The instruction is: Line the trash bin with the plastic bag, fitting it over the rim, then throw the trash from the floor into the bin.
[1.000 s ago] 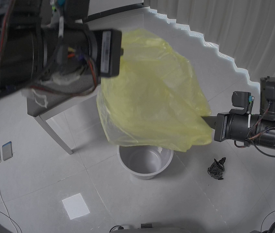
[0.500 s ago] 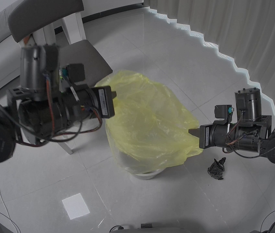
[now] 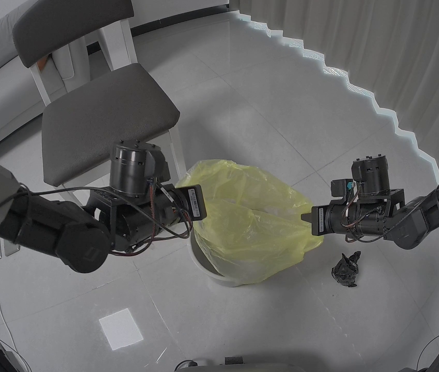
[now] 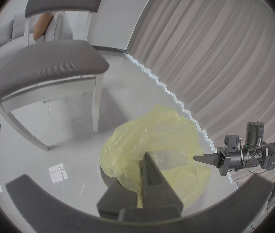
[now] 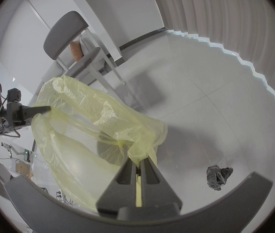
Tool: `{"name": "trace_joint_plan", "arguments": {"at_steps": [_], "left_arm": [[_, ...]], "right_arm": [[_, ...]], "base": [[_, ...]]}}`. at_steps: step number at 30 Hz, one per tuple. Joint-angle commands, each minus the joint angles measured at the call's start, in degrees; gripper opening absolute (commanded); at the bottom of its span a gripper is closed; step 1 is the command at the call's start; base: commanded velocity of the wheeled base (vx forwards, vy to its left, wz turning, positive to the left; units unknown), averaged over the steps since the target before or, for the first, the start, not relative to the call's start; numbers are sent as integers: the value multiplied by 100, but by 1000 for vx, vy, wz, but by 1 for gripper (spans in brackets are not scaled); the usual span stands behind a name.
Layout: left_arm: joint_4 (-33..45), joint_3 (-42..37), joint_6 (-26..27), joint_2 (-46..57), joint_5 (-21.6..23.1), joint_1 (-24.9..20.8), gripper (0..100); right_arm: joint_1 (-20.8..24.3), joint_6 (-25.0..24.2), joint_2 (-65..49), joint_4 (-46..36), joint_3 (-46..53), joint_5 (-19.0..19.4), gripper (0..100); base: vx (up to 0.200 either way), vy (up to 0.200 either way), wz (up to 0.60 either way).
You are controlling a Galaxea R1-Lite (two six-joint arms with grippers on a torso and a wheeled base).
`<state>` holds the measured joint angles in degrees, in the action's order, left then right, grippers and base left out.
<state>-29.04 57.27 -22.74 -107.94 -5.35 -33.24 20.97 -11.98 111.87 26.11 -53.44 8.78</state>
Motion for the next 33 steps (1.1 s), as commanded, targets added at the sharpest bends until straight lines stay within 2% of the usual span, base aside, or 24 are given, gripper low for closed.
{"name": "trace_joint_plan", "arguments": {"at_steps": [1,5,15,22,28,33], "left_arm": [[-111,65,-161,-518,-10,-24,0],[-137,118,-214,-782,-19,-24,0],[-603,249,-196,-1414,25,99,0],[-629,-146,-223,-1335,105,257,0],[-717,-392,-495,-1300,236,319,0],[-937,-436,-486,-1362,315,626,0]], "right_arm": [[-181,-6,493,289,-43,107,0],[-277,-23,731,465,-52,335,0],[-409,-59,1416,597,-500,520,0],[-242,-67,1610,588,-623,581,0],[48,-85,1733,606,-606,572,0],[206,-111,1961,667,-817,555,0]], "base": [[0,0,0],[0,0,0],[0,0,0],[0,0,0],[0,0,0],[0,0,0]]}}
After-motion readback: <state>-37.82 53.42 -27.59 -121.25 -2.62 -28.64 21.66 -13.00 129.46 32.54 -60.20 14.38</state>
